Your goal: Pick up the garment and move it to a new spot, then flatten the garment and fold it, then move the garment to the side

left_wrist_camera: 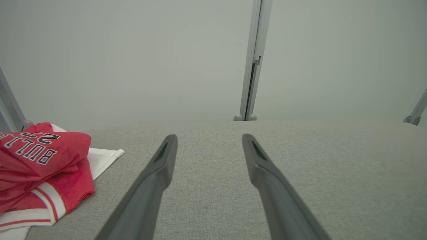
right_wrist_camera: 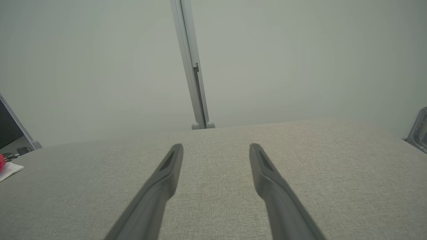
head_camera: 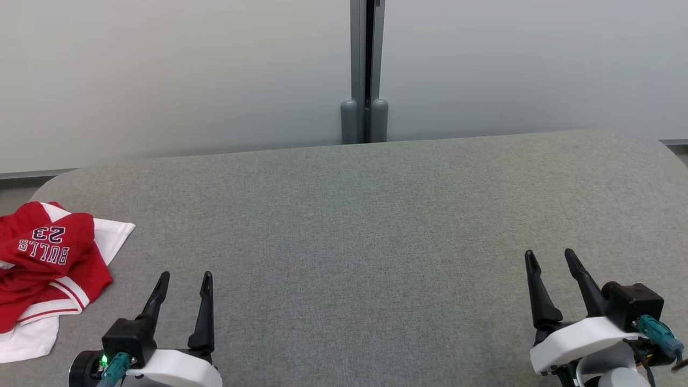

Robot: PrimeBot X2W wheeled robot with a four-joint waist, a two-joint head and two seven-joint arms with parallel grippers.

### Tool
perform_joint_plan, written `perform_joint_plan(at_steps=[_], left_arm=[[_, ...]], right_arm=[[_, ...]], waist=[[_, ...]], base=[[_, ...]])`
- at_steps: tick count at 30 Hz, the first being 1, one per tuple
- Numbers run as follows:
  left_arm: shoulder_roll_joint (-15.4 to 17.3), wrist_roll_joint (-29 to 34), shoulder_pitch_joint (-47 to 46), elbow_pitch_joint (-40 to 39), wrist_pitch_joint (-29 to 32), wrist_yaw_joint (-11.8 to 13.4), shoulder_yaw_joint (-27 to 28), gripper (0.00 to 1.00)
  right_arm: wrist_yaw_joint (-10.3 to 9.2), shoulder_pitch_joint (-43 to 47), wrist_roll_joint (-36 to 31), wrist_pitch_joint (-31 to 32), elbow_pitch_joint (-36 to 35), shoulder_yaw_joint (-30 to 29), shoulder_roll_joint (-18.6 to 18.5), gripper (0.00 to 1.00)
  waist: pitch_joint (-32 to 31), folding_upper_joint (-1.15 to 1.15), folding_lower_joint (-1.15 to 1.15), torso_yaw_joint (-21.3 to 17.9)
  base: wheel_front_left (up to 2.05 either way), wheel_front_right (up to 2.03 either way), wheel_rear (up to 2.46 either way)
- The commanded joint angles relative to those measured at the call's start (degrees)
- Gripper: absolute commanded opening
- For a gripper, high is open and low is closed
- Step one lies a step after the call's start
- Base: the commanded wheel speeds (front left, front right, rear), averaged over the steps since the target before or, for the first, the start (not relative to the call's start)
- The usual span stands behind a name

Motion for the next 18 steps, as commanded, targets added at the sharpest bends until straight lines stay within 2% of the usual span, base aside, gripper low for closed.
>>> perform_joint_plan(at_steps=[1, 18], left_arm=[[0.12, 0.89, -0.86, 0.11, -0.34, 0.34, -0.01, 1.00], [-0.03, -0.22, -0.96, 1.12, -0.64, 0.97, -0.23, 1.00]], right_arm=[[0.02, -0.60, -0.42, -0.41, 0.24, 0.23, -0.08, 1.00], [0.02, -0.74, 0.18, -0.26, 0.88, 0.26, -0.32, 1.00]], waist=[[-0.01, 0.00, 0.00, 0.00], [-0.30, 0.00, 0.00, -0.18]], base=[[0.00, 0.00, 0.00], [0.00, 0.00, 0.00]])
